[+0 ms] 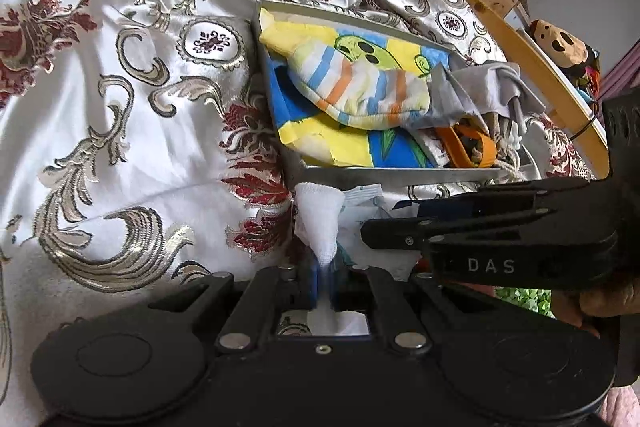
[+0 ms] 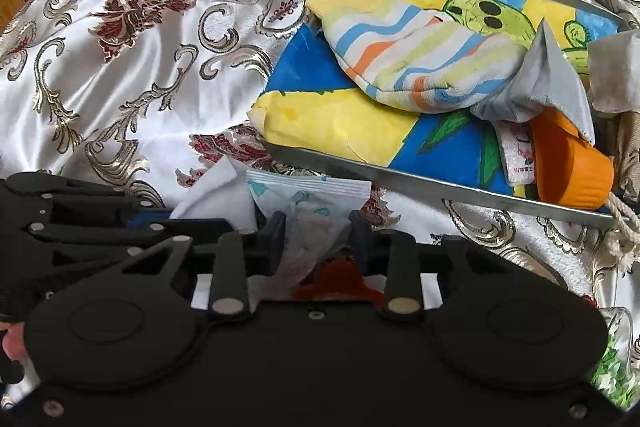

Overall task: Organize soft objects
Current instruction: 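Lift the tissue and packet up from the duvet with both tools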

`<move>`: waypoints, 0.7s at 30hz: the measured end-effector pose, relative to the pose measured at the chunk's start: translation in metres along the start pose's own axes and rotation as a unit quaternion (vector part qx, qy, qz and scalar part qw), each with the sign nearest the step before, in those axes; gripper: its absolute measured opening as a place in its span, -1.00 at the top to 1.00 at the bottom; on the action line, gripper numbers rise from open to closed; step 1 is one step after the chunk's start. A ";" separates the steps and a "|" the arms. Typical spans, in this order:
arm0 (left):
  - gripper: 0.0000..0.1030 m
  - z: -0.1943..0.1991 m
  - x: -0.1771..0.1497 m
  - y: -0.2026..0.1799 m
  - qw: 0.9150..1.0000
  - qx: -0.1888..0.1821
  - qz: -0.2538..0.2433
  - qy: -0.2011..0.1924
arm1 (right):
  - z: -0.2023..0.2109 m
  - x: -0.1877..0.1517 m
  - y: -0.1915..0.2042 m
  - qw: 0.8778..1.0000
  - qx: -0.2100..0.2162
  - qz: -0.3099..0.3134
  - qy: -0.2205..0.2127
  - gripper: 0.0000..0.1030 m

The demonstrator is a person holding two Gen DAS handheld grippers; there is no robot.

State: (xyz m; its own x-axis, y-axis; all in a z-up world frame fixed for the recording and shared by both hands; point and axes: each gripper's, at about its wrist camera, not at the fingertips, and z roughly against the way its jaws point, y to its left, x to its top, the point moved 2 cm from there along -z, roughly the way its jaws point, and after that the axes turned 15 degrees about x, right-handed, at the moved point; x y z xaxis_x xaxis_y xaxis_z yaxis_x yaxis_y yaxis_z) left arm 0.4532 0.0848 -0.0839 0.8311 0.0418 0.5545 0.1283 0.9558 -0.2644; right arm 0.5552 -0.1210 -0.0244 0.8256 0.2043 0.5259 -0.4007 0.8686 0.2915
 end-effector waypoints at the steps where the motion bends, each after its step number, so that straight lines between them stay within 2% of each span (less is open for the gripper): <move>1: 0.92 0.002 0.000 0.000 1.000 0.002 0.002 -0.001 | 0.003 -0.001 0.000 1.000 0.002 0.000 -0.006 0.53; 9: 0.92 0.024 0.004 0.004 0.999 0.012 0.022 -0.022 | 0.035 -0.001 0.010 0.998 0.009 0.015 -0.059 0.55; 15: 0.92 0.044 0.003 -0.003 0.998 0.040 0.009 -0.044 | 0.068 0.001 0.011 0.994 0.021 0.017 -0.107 0.55; 21: 0.92 0.067 0.001 -0.019 0.996 0.054 -0.003 -0.067 | 0.108 -0.006 0.013 0.991 0.032 0.025 -0.126 0.55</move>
State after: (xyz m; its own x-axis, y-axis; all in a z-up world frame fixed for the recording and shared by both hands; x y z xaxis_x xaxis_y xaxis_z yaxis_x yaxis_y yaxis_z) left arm 0.4153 0.0864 -0.0257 0.7496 0.0678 0.6584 0.0681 0.9816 -0.1787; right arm 0.5022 -0.1598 0.0618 0.6816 0.1192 0.7219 -0.4694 0.8281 0.3064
